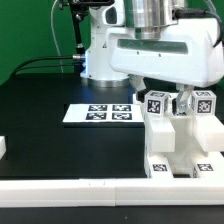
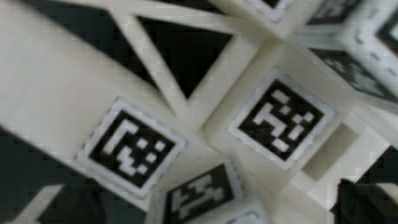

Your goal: Assemble chair

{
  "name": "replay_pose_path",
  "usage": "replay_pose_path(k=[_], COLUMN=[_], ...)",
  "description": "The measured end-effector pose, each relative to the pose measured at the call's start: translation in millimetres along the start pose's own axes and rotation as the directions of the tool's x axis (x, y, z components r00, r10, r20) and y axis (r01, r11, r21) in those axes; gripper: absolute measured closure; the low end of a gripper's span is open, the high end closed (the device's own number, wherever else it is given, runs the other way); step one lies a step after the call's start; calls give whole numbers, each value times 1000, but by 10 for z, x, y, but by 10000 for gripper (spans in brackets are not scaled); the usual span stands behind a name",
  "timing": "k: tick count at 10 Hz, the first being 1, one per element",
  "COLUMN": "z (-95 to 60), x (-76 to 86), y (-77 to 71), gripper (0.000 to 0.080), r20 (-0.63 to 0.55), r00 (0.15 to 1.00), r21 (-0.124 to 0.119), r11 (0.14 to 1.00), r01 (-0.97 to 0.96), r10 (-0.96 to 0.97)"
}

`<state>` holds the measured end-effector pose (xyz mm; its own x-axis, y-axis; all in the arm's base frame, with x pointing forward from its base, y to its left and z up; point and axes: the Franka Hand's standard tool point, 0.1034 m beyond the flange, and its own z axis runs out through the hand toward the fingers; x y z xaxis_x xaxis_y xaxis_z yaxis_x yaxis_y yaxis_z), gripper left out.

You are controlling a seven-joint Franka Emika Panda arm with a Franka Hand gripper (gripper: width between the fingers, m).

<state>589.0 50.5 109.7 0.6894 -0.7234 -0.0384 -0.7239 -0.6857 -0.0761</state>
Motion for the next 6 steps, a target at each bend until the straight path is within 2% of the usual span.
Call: replay_pose_path(k=[1, 2, 4, 5, 6], z=[-9, -4, -1, 0, 2], x=[20, 13, 11, 10, 7], y=[7, 7, 11, 11, 9], gripper=[151, 151, 422, 422, 528], r20=[-8, -6, -5, -5, -5], r00=[992, 993, 997, 999, 1000], r21=[-10, -8, -8, -8, -7], r11=[992, 993, 997, 999, 1000], r01=[129, 115, 79, 41, -27], r10=[-129, -115, -79, -41, 27])
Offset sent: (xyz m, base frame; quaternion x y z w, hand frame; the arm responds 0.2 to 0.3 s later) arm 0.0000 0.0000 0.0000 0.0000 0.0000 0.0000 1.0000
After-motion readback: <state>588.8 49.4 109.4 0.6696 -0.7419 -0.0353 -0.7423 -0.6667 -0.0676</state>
